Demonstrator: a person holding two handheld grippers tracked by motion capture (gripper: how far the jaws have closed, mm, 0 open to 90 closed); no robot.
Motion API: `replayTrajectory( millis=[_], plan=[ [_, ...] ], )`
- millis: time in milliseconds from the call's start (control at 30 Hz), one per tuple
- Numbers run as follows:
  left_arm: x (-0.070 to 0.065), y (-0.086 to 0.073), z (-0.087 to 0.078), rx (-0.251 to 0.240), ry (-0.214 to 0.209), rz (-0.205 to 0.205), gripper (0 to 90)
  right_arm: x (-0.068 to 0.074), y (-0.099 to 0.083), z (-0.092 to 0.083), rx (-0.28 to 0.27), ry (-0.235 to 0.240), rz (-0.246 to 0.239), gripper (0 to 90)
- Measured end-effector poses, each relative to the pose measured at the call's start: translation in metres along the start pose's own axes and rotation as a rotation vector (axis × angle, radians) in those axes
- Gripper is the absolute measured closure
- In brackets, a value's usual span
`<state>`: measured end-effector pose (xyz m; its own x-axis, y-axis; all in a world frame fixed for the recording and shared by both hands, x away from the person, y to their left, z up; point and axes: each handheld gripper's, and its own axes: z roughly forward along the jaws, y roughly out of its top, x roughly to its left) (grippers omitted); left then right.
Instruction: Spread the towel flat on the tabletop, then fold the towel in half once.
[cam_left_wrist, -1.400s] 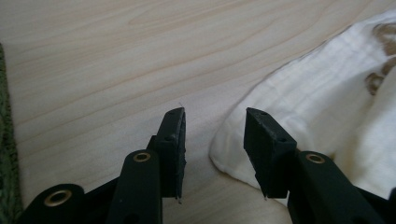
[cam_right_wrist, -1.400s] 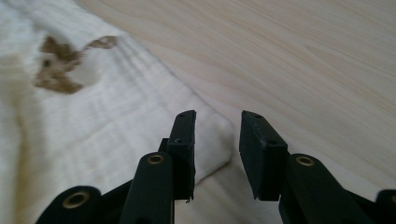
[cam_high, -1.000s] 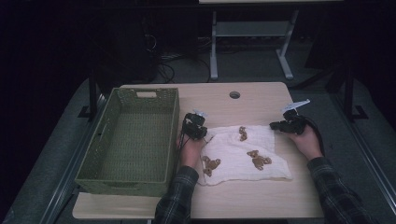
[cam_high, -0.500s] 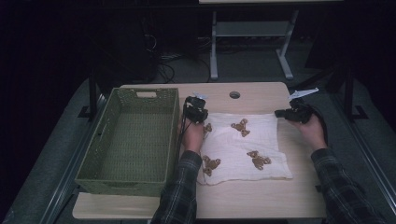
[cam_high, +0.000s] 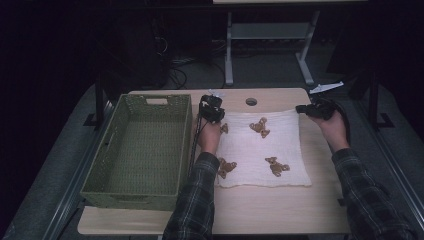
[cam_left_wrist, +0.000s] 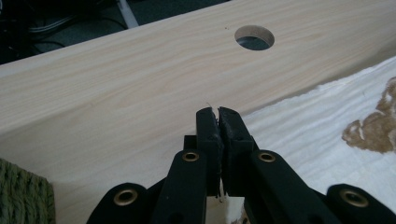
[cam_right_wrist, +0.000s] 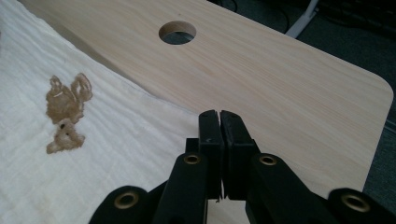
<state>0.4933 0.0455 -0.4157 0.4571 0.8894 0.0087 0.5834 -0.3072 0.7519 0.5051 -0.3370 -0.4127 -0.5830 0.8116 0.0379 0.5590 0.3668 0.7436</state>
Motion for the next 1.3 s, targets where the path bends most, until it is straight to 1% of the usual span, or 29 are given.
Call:
replayTrajectory(
  millis=[33, 67, 133, 167, 233, 333, 400, 467, 533, 733, 967, 1000, 1133, 1200, 1300],
  plan=[
    [0.000, 0.000, -0.001, 0.004, -0.002, 0.006, 87.1, 0.001, 0.000, -0.001, -0.001, 0.005, 0.000, 87.9],
    [0.000, -0.001, -0.003, -0.002, -0.004, 0.000, 87.1, 0.002, -0.001, -0.002, 0.000, 0.008, 0.005, 87.9],
    [0.000, -0.002, -0.008, -0.011, -0.013, -0.004, 87.1, 0.005, -0.003, -0.005, -0.013, 0.013, -0.002, 87.9],
    [-0.001, -0.003, -0.013, -0.018, -0.019, -0.001, 87.1, 0.006, -0.005, -0.007, -0.015, 0.016, -0.003, 87.9],
    [-0.002, -0.003, -0.015, -0.018, -0.024, -0.001, 87.1, 0.007, -0.007, -0.010, -0.021, 0.020, -0.005, 87.8],
    [-0.003, -0.006, -0.023, -0.026, -0.042, -0.005, 87.2, 0.009, -0.013, -0.015, -0.034, 0.031, 0.005, 87.8],
    [-0.004, -0.009, -0.029, -0.027, -0.053, -0.011, 87.1, 0.012, -0.017, -0.020, -0.047, 0.044, 0.013, 87.9],
    [-0.005, -0.013, -0.034, -0.034, -0.064, -0.021, 87.2, 0.015, -0.022, -0.024, -0.055, 0.049, 0.008, 87.9],
    [-0.006, -0.017, -0.039, -0.041, -0.073, -0.029, 87.1, 0.018, -0.027, -0.028, -0.054, 0.055, 0.014, 87.9],
    [-0.011, -0.028, -0.050, -0.054, -0.076, -0.025, 87.2, 0.026, -0.040, -0.037, -0.073, 0.068, 0.013, 87.9],
    [-0.018, -0.045, -0.059, -0.057, -0.055, -0.012, 87.3, 0.038, -0.054, -0.044, -0.093, 0.077, 0.009, 87.9],
    [-0.019, -0.047, -0.060, -0.053, -0.055, -0.008, 87.3, 0.040, -0.057, -0.045, -0.094, 0.074, -0.002, 87.9],
    [-0.024, -0.056, -0.064, -0.051, -0.051, 0.007, 87.3, 0.046, -0.065, -0.048, -0.094, 0.073, 0.004, 87.9],
    [-0.027, -0.062, -0.067, -0.042, -0.046, 0.018, 87.4, 0.048, -0.071, -0.051, -0.096, 0.080, 0.004, 87.9],
    [-0.031, -0.069, -0.068, -0.040, -0.048, 0.018, 87.4, 0.052, -0.076, -0.055, -0.092, 0.083, -0.008, 87.9]
  ],
)
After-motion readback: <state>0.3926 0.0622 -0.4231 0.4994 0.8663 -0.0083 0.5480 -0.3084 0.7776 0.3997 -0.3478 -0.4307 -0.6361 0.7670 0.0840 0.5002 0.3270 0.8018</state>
